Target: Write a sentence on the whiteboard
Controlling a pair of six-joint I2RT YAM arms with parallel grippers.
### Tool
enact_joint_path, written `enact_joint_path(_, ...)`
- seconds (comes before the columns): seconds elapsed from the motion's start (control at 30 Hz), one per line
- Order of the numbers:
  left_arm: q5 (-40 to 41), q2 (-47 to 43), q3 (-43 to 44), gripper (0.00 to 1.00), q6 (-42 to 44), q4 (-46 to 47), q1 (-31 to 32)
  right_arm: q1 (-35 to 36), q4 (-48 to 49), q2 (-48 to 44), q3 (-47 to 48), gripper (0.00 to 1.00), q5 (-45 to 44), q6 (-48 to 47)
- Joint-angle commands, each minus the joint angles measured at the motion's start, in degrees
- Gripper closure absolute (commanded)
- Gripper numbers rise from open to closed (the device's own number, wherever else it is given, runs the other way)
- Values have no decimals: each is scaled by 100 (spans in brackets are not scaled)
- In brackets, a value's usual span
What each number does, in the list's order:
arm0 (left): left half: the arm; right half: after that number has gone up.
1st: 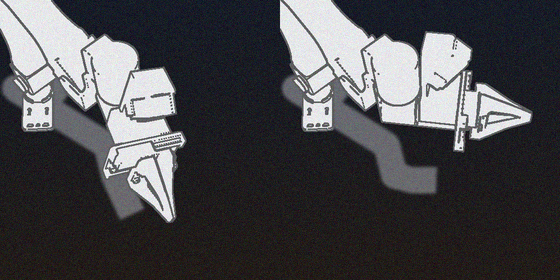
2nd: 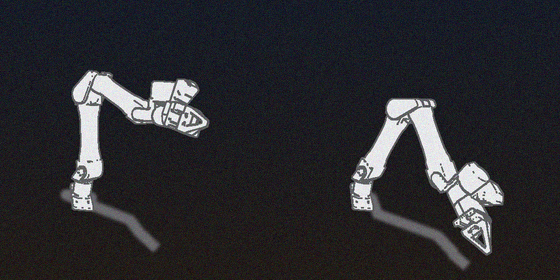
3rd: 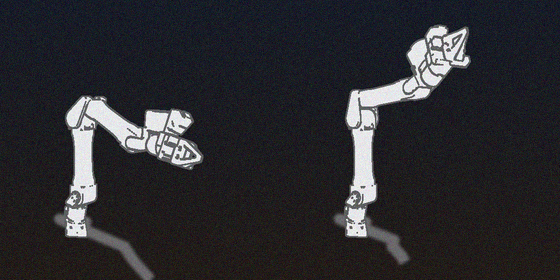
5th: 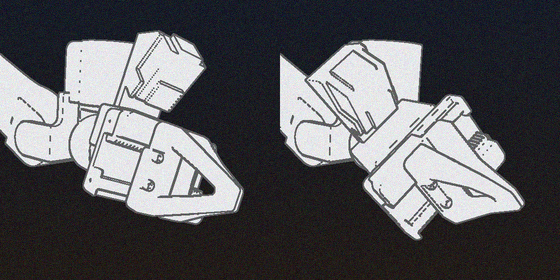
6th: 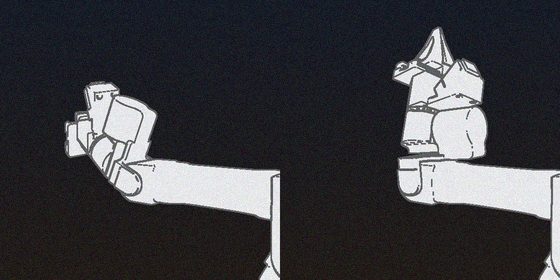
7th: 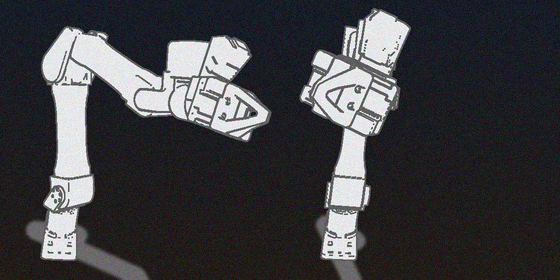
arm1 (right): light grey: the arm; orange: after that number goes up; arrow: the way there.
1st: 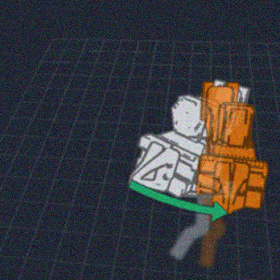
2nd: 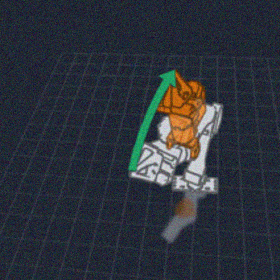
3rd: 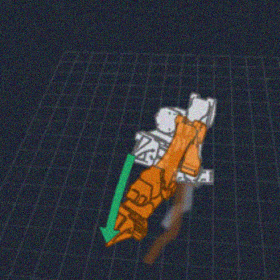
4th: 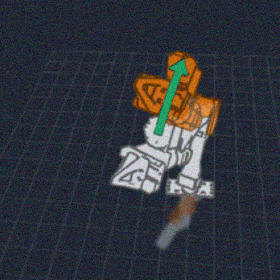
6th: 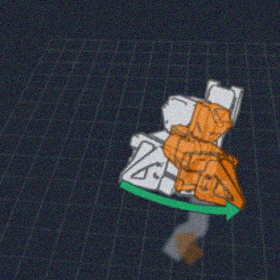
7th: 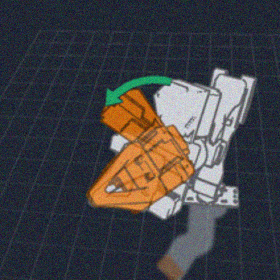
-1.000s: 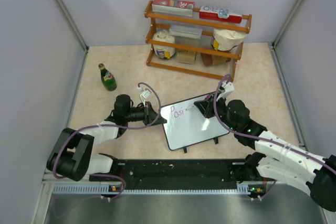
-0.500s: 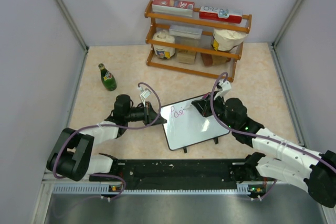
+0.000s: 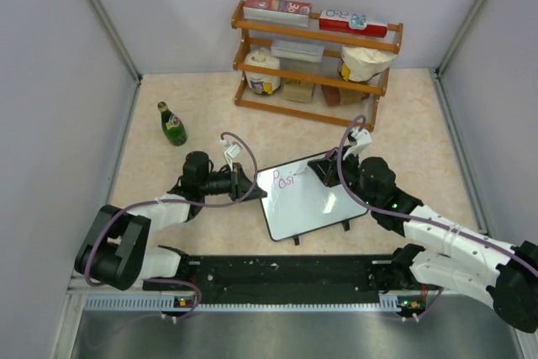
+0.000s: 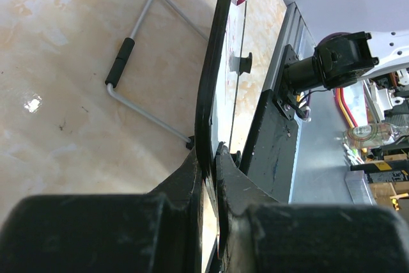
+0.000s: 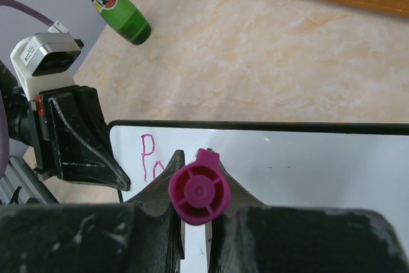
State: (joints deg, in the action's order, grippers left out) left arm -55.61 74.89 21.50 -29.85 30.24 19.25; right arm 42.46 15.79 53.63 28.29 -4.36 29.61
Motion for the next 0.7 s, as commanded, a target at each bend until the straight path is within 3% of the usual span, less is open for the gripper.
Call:
enact_joint_path(0.0, 385, 52, -14, 100, 532, -141, 27, -53, -164, -72, 150, 100, -425, -192)
enact_joint_path(0.33, 394, 78, -5, 100, 524, -124, 27, -45, -410, -247, 141, 100, -627, -297)
enact_joint_path(0.67, 367, 113, 4, 100, 515, -106, 27, -53, -95, -414, 212, 100, -276, -166)
